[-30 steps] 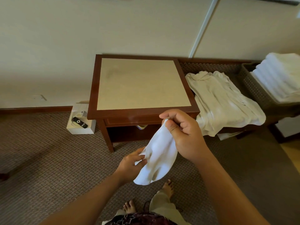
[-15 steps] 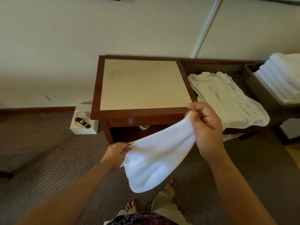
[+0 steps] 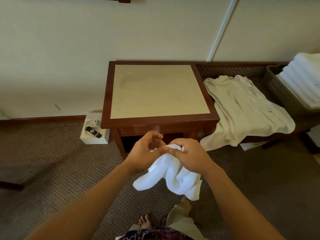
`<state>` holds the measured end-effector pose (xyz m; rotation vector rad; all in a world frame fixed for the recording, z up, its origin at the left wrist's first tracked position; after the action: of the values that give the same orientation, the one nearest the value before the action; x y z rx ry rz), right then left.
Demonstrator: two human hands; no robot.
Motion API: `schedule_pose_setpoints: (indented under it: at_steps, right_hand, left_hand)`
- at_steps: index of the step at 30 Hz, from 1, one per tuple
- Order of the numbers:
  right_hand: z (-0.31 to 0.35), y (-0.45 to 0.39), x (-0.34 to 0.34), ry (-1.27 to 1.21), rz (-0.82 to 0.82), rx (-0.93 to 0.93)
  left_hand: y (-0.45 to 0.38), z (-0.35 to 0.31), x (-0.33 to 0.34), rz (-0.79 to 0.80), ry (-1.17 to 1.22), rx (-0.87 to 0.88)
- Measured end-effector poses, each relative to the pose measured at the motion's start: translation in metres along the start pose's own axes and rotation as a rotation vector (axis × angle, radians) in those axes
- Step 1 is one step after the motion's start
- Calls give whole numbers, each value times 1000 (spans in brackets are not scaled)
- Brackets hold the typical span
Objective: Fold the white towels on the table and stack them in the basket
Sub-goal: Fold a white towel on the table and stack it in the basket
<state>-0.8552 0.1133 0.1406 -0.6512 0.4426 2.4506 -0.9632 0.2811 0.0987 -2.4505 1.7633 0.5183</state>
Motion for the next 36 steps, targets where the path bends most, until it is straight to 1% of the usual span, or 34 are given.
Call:
schedule_pose_setpoints:
  at_steps: [2,4,6,8,9,10,12,13,14,15,17,18,19,20,21,22,24,25,26,27,28,29,30,31,32,33,34,35,36]
  right_hand:
    - [2,8,-8,-68,17,-26]
    - [6,15,-18,-186,22,-33]
    - [10,19,-26,-343,-9,-41]
    - [15,20,-30,-446,-70,-64]
    - [18,20,-30,-469,-95,-72]
    - [18,20,-29,-483,-109,-81]
    - [17,20,-28,-501,-118,-86]
    - [16,20,-28,-509,-115,-86]
    - [15,21,-28,-522,-115,-86]
    - [15,21,-31,-534,-121,-82]
    - [15,23,-38,-530,-143,-67]
    - [13,23,-41,-494,-156,-57]
    - [10,23,-44,-431,-164,-42]
    - [6,23,-46,-349,-169,-25]
    - [1,22,-48,-258,-169,-3]
    - [-5,22,-50,-161,-174,20]
    - [-16,24,-52,25,-196,67]
    - [-21,25,-52,91,-205,97]
    - [-24,26,-50,139,-208,122]
    - [-27,27,-47,171,-209,139]
    - [-28,28,-43,189,-213,156]
    - [-29,28,-38,195,-216,169]
    - [-29,27,-34,190,-211,173]
    - [-28,27,-30,180,-192,171]
    - [-26,26,-27,165,-157,165]
    - [-24,24,-24,152,-121,161]
    - [-20,23,-22,140,-94,150]
    - [-17,21,-20,132,-82,135]
    - [-14,19,-18,120,-81,116]
  left_hand:
    - [5,30,0,67,-162,-73]
    - [10,58,5,146,-320,-161]
    - [12,75,15,99,-311,-291]
    - [13,80,26,9,-118,-465]
    - [12,81,32,3,-13,-539]
    - [12,81,38,23,83,-589]
    - [11,83,48,109,224,-625]
    - [12,82,52,130,284,-642]
    - [12,82,54,117,354,-675]
    - [11,81,55,68,444,-718]
    - [10,82,53,-93,650,-800]
    - [9,84,50,-190,715,-823]
    - [9,88,46,-281,700,-830]
    - [11,91,41,-328,583,-812]
    - [13,96,34,-327,375,-770]
    - [14,99,27,-284,90,-701]
    - [16,102,6,-124,-573,-522]
    - [14,104,-5,-91,-782,-459]
    - [12,106,-16,-76,-878,-447]
    - [9,103,-25,-75,-866,-486]
    - [5,99,-31,-86,-773,-542]
    - [1,91,-31,-113,-674,-581]
    - [-1,82,-27,-164,-629,-578]
    - [-2,71,-21,-221,-624,-513]
    - [-2,58,-14,-242,-576,-398]
    - [1,40,-4,-176,-440,-243]
    - [6,23,8,-35,-289,-116]
    - [8,8,21,130,-206,-20]
    - [9,-2,31,259,-191,49]
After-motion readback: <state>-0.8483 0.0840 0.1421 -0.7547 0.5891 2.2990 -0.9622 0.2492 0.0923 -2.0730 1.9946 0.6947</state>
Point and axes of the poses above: each hand's wrist, its own y-axis away from the middle knuckle, its own x-axis out of the palm, z = x × y, the point moved 1 cm from there along -y, towards the middle knuckle, and after that the axes turned 6 degrees about -y, right-handed, at the moved point
